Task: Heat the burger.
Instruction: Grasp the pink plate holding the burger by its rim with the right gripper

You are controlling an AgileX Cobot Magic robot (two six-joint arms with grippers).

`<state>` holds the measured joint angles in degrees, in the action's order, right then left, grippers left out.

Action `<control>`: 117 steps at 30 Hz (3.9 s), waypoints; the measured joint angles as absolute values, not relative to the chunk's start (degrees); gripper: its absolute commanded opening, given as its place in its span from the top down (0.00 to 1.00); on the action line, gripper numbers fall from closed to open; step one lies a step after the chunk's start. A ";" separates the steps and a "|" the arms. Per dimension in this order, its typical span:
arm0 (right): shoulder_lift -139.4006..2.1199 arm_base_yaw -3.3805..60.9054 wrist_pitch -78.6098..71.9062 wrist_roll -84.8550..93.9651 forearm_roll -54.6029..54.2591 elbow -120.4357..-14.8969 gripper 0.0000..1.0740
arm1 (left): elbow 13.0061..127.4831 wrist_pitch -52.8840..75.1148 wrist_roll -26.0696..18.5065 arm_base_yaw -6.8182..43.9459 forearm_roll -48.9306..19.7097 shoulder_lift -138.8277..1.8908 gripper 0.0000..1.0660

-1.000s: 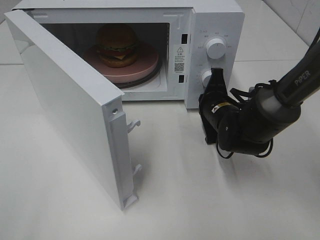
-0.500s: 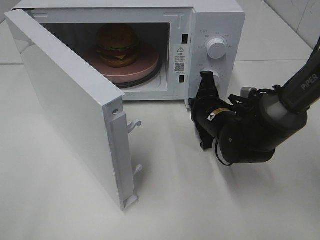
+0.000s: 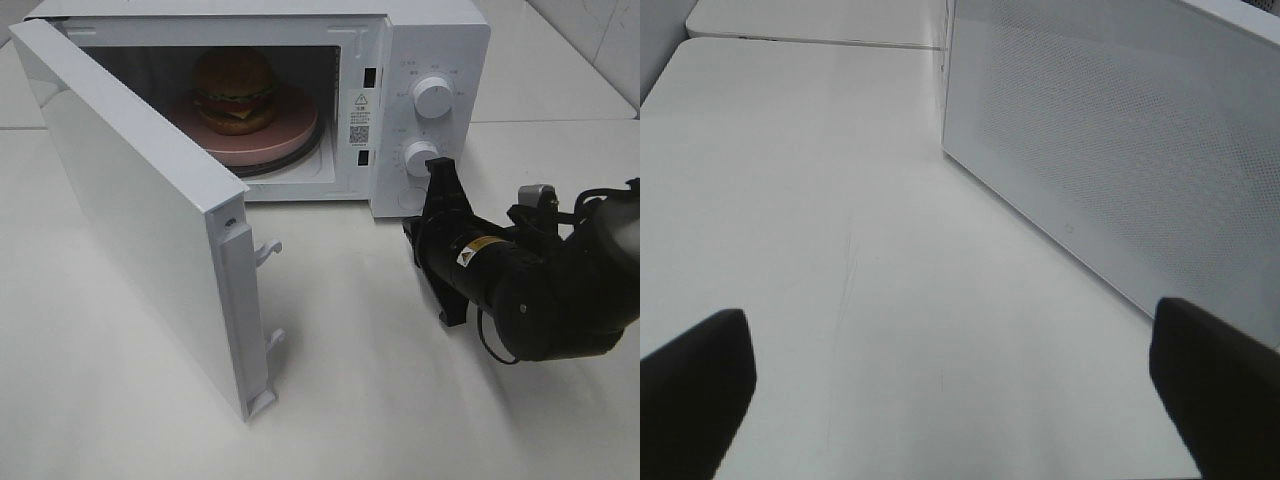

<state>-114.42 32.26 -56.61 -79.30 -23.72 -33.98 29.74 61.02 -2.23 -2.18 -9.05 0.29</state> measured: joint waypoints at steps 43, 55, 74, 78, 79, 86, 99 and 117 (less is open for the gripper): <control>-89.73 27.62 28.65 21.14 -13.46 -47.15 0.97 | 29.74 61.02 -2.23 -2.18 -9.05 0.29 0.06; -89.09 27.62 37.82 65.20 -12.26 -53.57 0.92 | 29.74 61.02 -2.23 -2.18 -9.05 0.29 0.06; -89.15 27.62 34.78 85.89 -3.95 -61.54 0.25 | 29.74 61.02 -2.23 -2.18 -9.05 0.29 0.06; -89.95 27.62 32.60 84.57 -3.95 -61.65 0.13 | 29.74 61.02 -2.23 -2.18 -9.05 0.29 0.06; -90.53 27.67 32.26 84.22 -3.95 -61.88 0.13 | 29.74 61.02 -2.23 -2.18 -9.05 0.29 0.06; -94.37 30.02 29.91 84.11 -3.50 -65.37 0.15 | 29.74 61.02 -2.23 -2.18 -9.05 0.29 0.06; -102.56 30.83 27.90 97.46 -9.91 -74.43 0.18 | 29.74 61.02 -2.23 -2.18 -9.05 0.29 0.06; -116.88 30.83 24.35 102.27 -9.34 -86.46 0.20 | 29.74 61.02 -2.23 -2.18 -9.05 0.29 0.06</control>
<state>-116.88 30.83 24.35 102.27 -9.34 -86.46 29.74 61.02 -2.23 -2.18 -9.05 0.29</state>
